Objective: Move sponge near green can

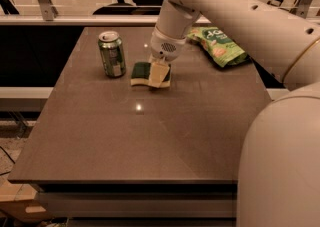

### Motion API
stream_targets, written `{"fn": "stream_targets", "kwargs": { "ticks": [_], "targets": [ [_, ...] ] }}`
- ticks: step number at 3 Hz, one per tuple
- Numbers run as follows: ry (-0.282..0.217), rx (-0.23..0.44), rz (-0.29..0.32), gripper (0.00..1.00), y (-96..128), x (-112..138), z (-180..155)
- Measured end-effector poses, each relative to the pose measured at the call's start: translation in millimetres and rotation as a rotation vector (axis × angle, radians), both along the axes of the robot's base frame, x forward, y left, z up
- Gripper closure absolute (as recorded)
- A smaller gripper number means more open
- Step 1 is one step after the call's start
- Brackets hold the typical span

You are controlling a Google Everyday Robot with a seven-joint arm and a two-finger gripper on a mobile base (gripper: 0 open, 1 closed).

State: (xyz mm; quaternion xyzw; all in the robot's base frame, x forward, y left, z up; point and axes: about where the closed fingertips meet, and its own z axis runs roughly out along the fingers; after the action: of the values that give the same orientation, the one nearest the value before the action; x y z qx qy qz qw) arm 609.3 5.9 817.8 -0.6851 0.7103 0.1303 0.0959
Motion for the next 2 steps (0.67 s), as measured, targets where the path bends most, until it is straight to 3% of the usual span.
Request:
{"fn": "stream_targets", "kwargs": {
  "ticks": [2],
  "targets": [
    [0.000, 0.001, 0.001, 0.13, 1.2, 0.5, -0.1]
  ]
}}
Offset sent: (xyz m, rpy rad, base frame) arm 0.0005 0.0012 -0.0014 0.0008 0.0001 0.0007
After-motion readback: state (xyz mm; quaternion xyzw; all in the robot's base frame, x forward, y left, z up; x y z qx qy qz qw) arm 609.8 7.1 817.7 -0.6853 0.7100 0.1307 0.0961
